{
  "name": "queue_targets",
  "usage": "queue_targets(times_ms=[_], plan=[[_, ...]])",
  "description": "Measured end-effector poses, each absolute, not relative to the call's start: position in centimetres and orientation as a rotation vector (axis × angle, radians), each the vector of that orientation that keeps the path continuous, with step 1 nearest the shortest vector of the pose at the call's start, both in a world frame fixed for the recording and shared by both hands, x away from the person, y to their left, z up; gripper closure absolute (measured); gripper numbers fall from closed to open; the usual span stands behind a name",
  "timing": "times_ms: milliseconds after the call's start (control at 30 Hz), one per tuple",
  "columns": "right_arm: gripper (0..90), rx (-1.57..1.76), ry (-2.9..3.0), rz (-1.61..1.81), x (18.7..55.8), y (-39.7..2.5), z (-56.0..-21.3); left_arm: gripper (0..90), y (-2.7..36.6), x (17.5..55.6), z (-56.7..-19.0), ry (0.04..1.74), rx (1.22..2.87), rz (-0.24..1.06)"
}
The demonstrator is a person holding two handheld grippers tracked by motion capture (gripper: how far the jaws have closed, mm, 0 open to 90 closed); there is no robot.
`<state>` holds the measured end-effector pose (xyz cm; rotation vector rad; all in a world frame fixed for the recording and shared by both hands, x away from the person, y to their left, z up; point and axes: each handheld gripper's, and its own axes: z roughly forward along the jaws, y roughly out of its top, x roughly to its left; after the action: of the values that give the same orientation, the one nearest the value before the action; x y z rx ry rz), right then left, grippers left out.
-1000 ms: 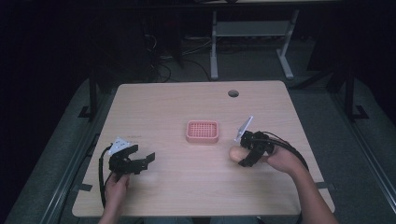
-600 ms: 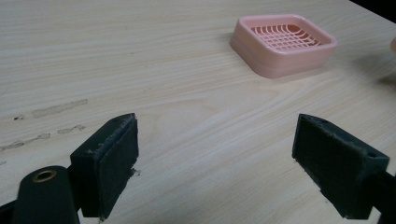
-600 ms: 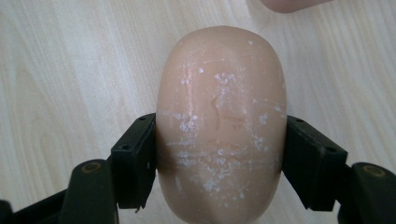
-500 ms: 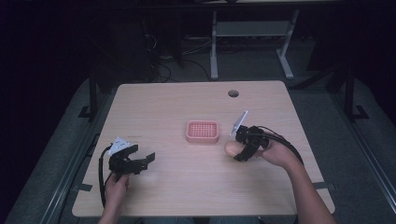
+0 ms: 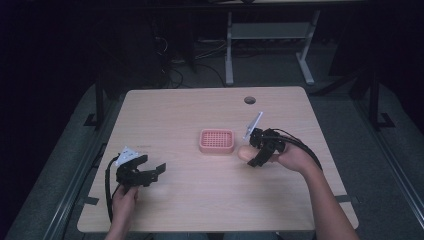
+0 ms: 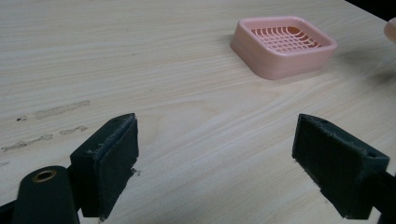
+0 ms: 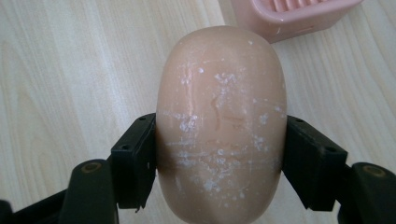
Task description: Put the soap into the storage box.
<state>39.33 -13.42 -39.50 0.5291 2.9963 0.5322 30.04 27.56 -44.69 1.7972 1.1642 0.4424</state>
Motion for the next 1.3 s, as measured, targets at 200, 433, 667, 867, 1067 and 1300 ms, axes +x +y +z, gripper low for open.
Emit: queue_targets(times_ms=[200, 433, 667, 867, 1067, 1300], plan=[[31.9, 0.516, 3.002, 0.533, 40.1, -12.7, -39.3, 14.3, 27.6, 30.0, -44.7, 1.168, 1.793, 0.446], [31.9, 0.497, 3.003, 0.552, 40.7, -11.9, -39.0, 14.2, 27.7, 30.0, -44.7, 1.167, 1.794, 0.447], [31.9, 0.476, 3.007, 0.532, 41.7, -10.9, -38.9, 14.3, 27.8, 30.1, -44.7, 1.173, 1.790, 0.446], [31.9, 0.461, 3.021, 0.518, 42.7, -9.9, -39.1, 14.3, 27.9, 30.1, -44.7, 1.179, 1.782, 0.440], [31.9, 0.452, 3.032, 0.520, 43.5, -9.1, -39.3, 14.2, 28.0, 30.0, -44.7, 1.179, 1.778, 0.441], [31.9, 0.442, 3.038, 0.488, 44.3, -8.2, -39.3, 14.2, 28.0, 30.0, -44.7, 1.178, 1.777, 0.443]])
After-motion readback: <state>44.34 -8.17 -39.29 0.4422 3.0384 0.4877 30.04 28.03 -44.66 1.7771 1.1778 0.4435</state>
